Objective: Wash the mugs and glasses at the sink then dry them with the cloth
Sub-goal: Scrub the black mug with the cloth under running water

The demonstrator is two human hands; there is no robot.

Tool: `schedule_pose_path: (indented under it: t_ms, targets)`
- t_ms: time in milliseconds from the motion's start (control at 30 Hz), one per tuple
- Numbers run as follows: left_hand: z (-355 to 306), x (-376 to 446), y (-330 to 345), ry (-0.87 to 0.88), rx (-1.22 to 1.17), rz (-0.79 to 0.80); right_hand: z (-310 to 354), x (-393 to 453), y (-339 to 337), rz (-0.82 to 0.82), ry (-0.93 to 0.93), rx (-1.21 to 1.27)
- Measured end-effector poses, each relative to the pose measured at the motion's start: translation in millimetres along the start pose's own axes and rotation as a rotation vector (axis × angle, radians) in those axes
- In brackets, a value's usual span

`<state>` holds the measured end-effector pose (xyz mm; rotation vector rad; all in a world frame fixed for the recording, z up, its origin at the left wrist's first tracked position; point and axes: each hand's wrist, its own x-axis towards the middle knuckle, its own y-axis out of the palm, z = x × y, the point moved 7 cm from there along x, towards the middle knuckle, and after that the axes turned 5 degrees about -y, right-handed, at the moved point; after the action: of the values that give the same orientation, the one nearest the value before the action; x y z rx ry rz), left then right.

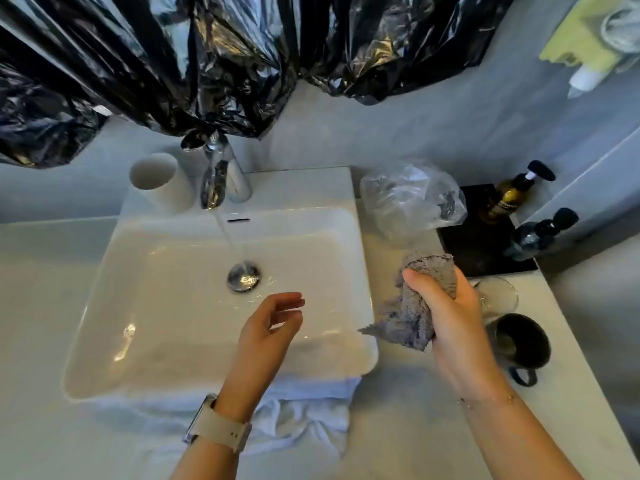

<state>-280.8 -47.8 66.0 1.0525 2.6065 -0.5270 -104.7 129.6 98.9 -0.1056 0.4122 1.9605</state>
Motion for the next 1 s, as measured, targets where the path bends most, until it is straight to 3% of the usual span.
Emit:
schedule_pose_path:
  t_ms: [300, 467, 567, 667, 833, 1000]
  targets:
    - [-11.6, -21.3, 180.6, -0.021, 0.051, 0.097, 42.1, 36.5, -135.1, -0.016, 0.009, -0.053]
    - [16.0, -23.7, 287.1, -0.136, 0.233, 0.318, 45.4, 58.3, -198.4, -0.076, -0.001, -0.093]
    - [41.4, -28.9, 330.3, -0.265, 0.342, 0.304, 45.7, 71.0, -231.1, -0.113, 0.008, -0.139]
    - [69.4, -43.5, 370.1, -0.513, 0.106, 0.413, 42.9, 82.5, -257.6, -0.135, 0.019, -0.168]
    - [86.9, -52.3, 390.9, -0.659, -0.06, 0.295, 39.6, 90.5, -275.6, -0.143, 0.044, -0.127]
    - [89.9, -52.9, 400.7, -0.538, -0.078, 0.383, 34.1, 89.4, -272.7, -0.127, 0.064, -0.112]
